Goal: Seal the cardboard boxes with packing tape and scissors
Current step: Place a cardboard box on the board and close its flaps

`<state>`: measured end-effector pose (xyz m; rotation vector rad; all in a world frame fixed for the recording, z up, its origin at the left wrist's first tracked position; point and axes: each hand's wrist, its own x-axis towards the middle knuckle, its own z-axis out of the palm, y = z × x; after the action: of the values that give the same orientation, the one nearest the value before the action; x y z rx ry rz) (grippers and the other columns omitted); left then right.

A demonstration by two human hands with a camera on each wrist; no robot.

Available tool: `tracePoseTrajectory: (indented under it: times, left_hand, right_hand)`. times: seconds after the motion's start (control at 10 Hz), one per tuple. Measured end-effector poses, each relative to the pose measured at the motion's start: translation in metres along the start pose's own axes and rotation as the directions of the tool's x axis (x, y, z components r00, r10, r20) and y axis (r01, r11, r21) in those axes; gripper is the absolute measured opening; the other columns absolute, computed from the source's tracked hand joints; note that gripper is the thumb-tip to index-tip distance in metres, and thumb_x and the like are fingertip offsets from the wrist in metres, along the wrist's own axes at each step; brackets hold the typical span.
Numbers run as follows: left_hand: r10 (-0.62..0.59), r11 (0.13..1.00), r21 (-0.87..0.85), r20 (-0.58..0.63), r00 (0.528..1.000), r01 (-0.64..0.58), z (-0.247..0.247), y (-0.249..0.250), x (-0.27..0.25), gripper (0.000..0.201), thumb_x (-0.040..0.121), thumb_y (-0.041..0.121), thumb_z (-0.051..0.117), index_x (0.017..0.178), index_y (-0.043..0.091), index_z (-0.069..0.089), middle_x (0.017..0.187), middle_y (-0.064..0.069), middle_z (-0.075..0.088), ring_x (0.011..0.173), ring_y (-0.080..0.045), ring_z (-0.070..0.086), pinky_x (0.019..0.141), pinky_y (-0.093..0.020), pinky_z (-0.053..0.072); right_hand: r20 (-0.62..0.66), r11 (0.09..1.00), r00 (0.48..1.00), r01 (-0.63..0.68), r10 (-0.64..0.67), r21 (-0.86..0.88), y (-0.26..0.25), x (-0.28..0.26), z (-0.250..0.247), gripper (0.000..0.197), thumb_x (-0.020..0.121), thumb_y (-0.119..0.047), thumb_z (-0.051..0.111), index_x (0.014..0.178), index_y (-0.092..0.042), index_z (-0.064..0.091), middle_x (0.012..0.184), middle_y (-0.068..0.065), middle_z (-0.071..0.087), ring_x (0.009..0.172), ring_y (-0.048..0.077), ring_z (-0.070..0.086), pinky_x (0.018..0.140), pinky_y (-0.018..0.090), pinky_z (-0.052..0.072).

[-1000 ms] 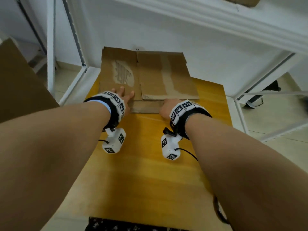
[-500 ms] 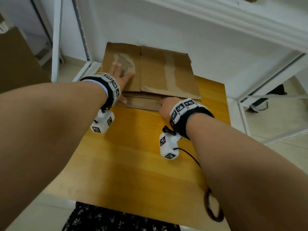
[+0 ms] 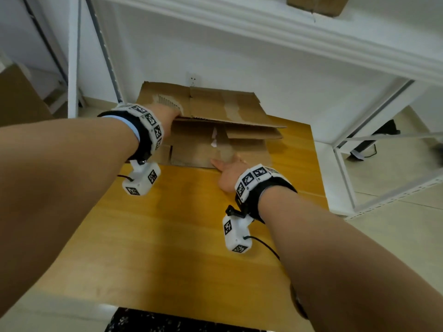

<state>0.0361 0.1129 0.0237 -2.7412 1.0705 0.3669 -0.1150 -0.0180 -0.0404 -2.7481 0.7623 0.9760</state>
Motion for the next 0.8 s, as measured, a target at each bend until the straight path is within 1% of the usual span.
tracePoseTrajectory:
  times: [0.1, 0.2, 0.3, 0.4, 0.5, 0.6, 0.7, 0.8]
  left_hand:
    - [-0.017, 0.999, -0.043, -0.094, 0.995, 0.013, -0.010, -0.015, -0.014, 0.059, 0.091, 0.004, 0.053, 0.143, 0.029, 0.040, 0.116, -0.011, 0.062, 0.083, -0.025, 0.055, 0.069, -0.033, 0.049]
    - [-0.033, 0.995, -0.103, -0.186, 0.982, 0.014, -0.017, -0.031, -0.028, 0.064, 0.090, 0.002, 0.050, 0.144, 0.033, 0.038, 0.121, -0.010, 0.061, 0.089, -0.026, 0.058, 0.066, -0.031, 0.046]
    - [-0.054, 0.987, -0.162, -0.266, 0.962, 0.011, -0.022, -0.041, -0.040, 0.064, 0.089, -0.001, 0.047, 0.144, 0.031, 0.039, 0.116, -0.011, 0.062, 0.086, -0.025, 0.056, 0.065, -0.031, 0.044]
    - [-0.078, 0.969, -0.245, -0.307, 0.948, 0.000, -0.022, -0.049, -0.051, 0.060, 0.091, 0.000, 0.045, 0.142, 0.030, 0.042, 0.109, -0.010, 0.061, 0.085, -0.025, 0.055, 0.063, -0.031, 0.043]
    - [-0.085, 0.961, -0.278, -0.313, 0.946, -0.006, -0.024, -0.053, -0.061, 0.057, 0.092, 0.001, 0.045, 0.141, 0.030, 0.044, 0.098, -0.005, 0.056, 0.080, -0.021, 0.052, 0.058, -0.029, 0.040]
    - [-0.071, 0.956, -0.293, -0.317, 0.946, -0.026, -0.031, -0.055, -0.073, 0.052, 0.093, 0.002, 0.045, 0.136, 0.031, 0.047, 0.092, -0.001, 0.054, 0.079, -0.021, 0.054, 0.057, -0.028, 0.041]
    - [-0.058, 0.957, -0.289, -0.323, 0.945, -0.040, -0.043, -0.053, -0.087, 0.047, 0.093, 0.004, 0.043, 0.131, 0.030, 0.050, 0.089, -0.001, 0.054, 0.080, -0.022, 0.056, 0.062, -0.029, 0.043]
    - [-0.032, 0.964, -0.257, -0.342, 0.939, -0.061, -0.057, -0.047, -0.103, 0.042, 0.092, 0.004, 0.044, 0.126, 0.028, 0.054, 0.086, 0.001, 0.053, 0.080, -0.024, 0.054, 0.066, -0.031, 0.042]
  right_hand:
    - [-0.013, 0.999, 1.000, -0.005, 0.005, -0.049, -0.013, 0.010, -0.007, 0.077, 0.099, -0.016, 0.042, 0.155, -0.045, -0.001, 0.161, 0.027, -0.011, 0.146, 0.050, 0.018, 0.107, 0.056, 0.042]
    - [-0.084, 0.999, 0.995, 0.044, -0.046, -0.032, -0.026, 0.006, -0.014, 0.065, 0.101, -0.022, 0.044, 0.158, -0.024, 0.014, 0.161, 0.024, 0.017, 0.142, 0.044, 0.031, 0.111, 0.050, 0.036]
    - [-0.179, 0.994, 0.979, 0.105, -0.100, 0.016, -0.037, 0.000, -0.026, 0.049, 0.102, -0.022, 0.045, 0.149, -0.010, 0.038, 0.150, 0.018, 0.042, 0.135, 0.036, 0.043, 0.107, 0.045, 0.037]
    - [-0.175, 0.984, 0.972, 0.141, -0.158, -0.105, -0.048, -0.004, -0.037, 0.042, 0.098, -0.030, 0.050, 0.138, -0.020, 0.051, 0.139, 0.006, 0.057, 0.093, 0.020, 0.063, 0.075, 0.035, 0.053]
    - [-0.158, 0.984, 0.978, 0.117, -0.138, -0.137, -0.053, -0.013, -0.037, 0.047, 0.100, -0.025, 0.050, 0.146, -0.016, 0.044, 0.146, 0.011, 0.050, 0.112, 0.027, 0.060, 0.089, 0.041, 0.051]
    - [-0.133, 0.998, 0.989, 0.055, -0.060, -0.044, -0.048, -0.028, -0.039, 0.047, 0.100, -0.018, 0.049, 0.146, -0.009, 0.044, 0.146, 0.016, 0.048, 0.133, 0.035, 0.047, 0.108, 0.045, 0.039]
    - [-0.101, 0.984, 0.993, 0.043, -0.061, -0.171, -0.036, -0.016, -0.043, 0.028, 0.091, -0.029, 0.055, 0.117, -0.023, 0.065, 0.113, 0.003, 0.068, 0.098, 0.030, 0.067, 0.085, 0.044, 0.056]
    - [-0.074, 0.993, 0.990, -0.120, 0.119, -0.005, 0.003, 0.048, -0.042, 0.026, 0.082, -0.051, 0.059, 0.080, -0.027, 0.068, 0.081, -0.005, 0.071, 0.065, 0.015, 0.067, 0.066, 0.034, 0.058]
